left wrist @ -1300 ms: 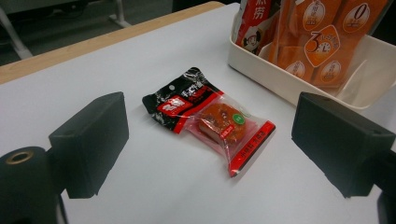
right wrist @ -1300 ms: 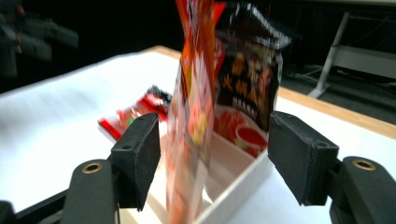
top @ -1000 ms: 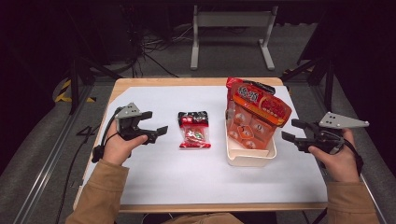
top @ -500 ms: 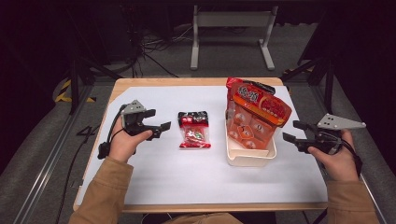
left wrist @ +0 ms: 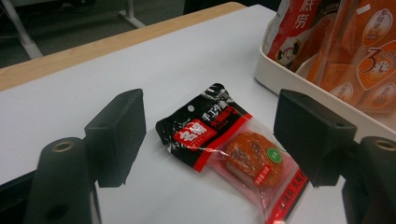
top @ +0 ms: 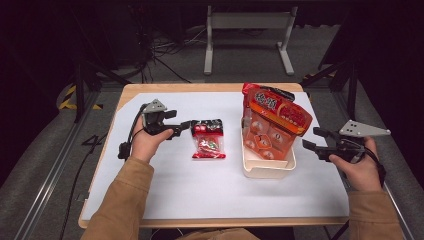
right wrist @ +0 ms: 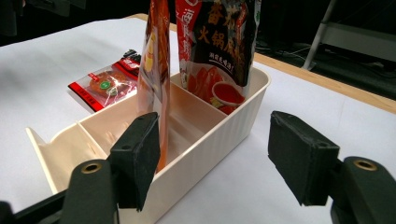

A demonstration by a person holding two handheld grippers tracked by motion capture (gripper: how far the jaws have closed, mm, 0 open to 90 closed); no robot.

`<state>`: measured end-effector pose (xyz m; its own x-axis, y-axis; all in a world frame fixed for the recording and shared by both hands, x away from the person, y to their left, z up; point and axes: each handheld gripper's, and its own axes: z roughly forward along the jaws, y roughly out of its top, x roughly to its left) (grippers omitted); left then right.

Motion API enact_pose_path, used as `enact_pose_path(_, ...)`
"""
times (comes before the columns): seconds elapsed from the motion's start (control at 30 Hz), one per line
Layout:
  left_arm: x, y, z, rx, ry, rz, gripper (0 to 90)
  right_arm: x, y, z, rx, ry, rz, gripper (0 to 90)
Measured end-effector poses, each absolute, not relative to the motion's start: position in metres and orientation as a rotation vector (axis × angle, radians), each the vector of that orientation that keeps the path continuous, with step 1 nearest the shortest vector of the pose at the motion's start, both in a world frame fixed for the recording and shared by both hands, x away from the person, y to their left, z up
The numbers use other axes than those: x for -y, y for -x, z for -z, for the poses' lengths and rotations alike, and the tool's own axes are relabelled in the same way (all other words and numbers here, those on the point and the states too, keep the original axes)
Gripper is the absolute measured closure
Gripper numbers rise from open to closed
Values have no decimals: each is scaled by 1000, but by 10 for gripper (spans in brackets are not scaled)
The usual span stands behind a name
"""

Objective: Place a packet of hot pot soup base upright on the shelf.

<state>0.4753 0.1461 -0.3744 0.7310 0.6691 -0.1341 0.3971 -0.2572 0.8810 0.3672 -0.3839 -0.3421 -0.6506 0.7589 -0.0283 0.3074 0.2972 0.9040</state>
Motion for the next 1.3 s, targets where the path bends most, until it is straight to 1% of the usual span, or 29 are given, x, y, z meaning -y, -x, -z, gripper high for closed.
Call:
enact_pose_path(0.17,-143,-486,382,-874,-1879,-322,265,384,-370,345,-2113,-962,-1322,355)
enact_pose_path(0.33,-141,-494,389,-881,-1858,-318,257,385,-371,347,-2112,-963,-1324,356)
enact_pose_path(0.47,-137,-499,395,-899,-1878,-323,259,388,-372,349,-2110,-977,-1321,360)
enact_pose_path(0.5,-137,-501,396,-890,-1887,-334,263,388,-373,350,-2112,-975,-1322,360)
enact_pose_path(0.73,-131,-509,401,-925,-1869,-283,305,387,-373,353,-2120,-983,-1316,360)
enact_pose_path(0.8,-130,-512,403,-926,-1873,-295,317,387,-373,354,-2124,-982,-1313,360)
enact_pose_path(0.97,-127,-516,408,-904,-1908,-296,401,387,-372,357,-2129,-993,-1306,360)
enact_pose_path(1.03,-125,-521,415,-894,-1950,-287,417,387,-371,357,-2128,-996,-1309,360)
enact_pose_path(1.3,-117,-531,425,-935,-1985,-265,387,388,-370,360,-2132,-1001,-1303,360)
